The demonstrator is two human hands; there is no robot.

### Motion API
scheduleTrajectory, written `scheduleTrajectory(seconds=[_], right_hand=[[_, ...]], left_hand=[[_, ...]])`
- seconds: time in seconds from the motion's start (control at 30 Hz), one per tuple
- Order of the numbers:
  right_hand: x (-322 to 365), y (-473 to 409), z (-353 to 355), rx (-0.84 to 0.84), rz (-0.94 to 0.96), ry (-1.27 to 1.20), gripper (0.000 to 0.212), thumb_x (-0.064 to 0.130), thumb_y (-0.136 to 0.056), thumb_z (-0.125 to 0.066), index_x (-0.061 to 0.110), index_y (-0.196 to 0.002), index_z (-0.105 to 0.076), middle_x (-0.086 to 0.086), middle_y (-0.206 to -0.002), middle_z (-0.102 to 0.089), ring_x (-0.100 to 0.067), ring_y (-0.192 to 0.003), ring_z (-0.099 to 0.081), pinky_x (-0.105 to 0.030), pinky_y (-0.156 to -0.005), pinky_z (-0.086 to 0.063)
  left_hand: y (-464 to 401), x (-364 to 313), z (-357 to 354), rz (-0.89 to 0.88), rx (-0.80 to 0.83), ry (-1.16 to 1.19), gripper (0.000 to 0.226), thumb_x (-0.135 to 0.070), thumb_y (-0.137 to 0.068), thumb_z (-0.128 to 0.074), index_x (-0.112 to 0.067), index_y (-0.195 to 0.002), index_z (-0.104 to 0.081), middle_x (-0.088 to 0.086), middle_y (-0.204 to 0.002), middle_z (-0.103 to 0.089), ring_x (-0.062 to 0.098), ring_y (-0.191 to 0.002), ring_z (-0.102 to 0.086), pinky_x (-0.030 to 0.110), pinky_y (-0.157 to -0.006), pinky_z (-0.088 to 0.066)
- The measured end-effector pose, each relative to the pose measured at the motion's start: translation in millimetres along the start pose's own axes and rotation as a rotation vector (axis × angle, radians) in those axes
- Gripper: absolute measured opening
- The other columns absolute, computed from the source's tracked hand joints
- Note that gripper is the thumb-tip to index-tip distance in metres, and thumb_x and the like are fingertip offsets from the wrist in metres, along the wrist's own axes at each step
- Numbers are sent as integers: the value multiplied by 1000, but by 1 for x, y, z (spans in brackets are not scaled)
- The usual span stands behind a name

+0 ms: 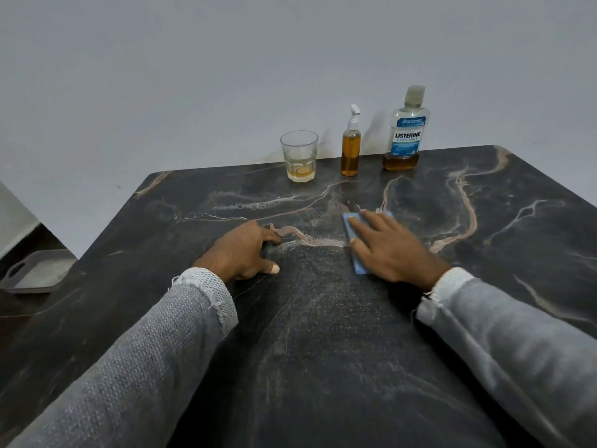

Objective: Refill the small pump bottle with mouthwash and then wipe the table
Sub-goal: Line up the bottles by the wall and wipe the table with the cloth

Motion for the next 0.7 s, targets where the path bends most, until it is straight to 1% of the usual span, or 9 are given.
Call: scheduleTrajectory(seconds=[0.07,0.13,0.2,0.27,0.37,0.47,0.6,0.7], right_hand=[[-30,-5,1,-10,-91,53,57,41,-101,-19,12,-150,-23,-13,-158,-22,-31,-145,-19,-49,-117,-20],[-51,-19,0,18,-168,62,58,40,-100,-17,12,-150,-22,-15,-159,-19,-32,-146,-16,-50,-117,-18],[-54,-38,0,25,-223,0,59,44,-99,-18,17,-152,-19,-15,-160,-16,-32,-147,-14,-51,-119,-14],[-45,-60,-1,30,-235,-44,59,46,-99,-20,21,-152,-16,-14,-161,-13,-35,-147,-12,-52,-119,-10],[-22,-92,1,62,-212,-64,60,49,-98,-21,23,-152,-15,-11,-161,-11,-37,-147,-11,-54,-117,-10],[12,-113,0,62,-143,-62,57,46,-98,-23,22,-149,-20,-12,-159,-18,-36,-144,-17,-53,-116,-13],[51,-122,-9,69,-60,-62,58,43,-99,-21,23,-153,-15,-9,-162,-11,-33,-148,-9,-49,-118,-8],[61,-118,-11,72,-10,-52,58,43,-100,-18,23,-154,-13,-9,-163,-8,-31,-148,-8,-48,-120,-6]], left_hand=[[0,1,-1,-7,-5,-9,63,-36,-81,-74,-25,-138,-51,11,-125,-50,30,-114,-52,40,-99,-43],[0,2,0,-12,-12,-16,63,-37,-81,-74,-27,-138,-50,10,-123,-49,29,-114,-52,39,-97,-44],[0,3,0,-12,-14,-20,63,-39,-81,-73,-27,-138,-49,9,-121,-47,29,-114,-51,39,-97,-43],[0,3,-1,-17,-18,-21,64,-40,-81,-73,-28,-138,-49,7,-118,-46,29,-115,-50,40,-98,-43],[0,4,-1,-21,-26,-13,63,-40,-81,-73,-29,-138,-50,2,-109,-41,28,-115,-50,41,-99,-43],[0,4,-2,-15,-22,-3,63,-40,-81,-73,-29,-138,-50,5,-118,-45,28,-117,-49,44,-100,-43],[-1,1,-2,8,-18,-1,61,-37,-80,-74,-24,-135,-49,6,-125,-47,27,-117,-49,44,-101,-43],[1,1,-3,41,-52,73,60,-32,-78,-78,-18,-128,-48,5,-130,-48,25,-118,-50,43,-102,-42]])
Point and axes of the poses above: each hand's wrist, its own y-axis away from the middle knuckle, its own z-axis out of the back of the hand, x = y × z, the point moved 5 cm from there along -y, towards the middle knuckle
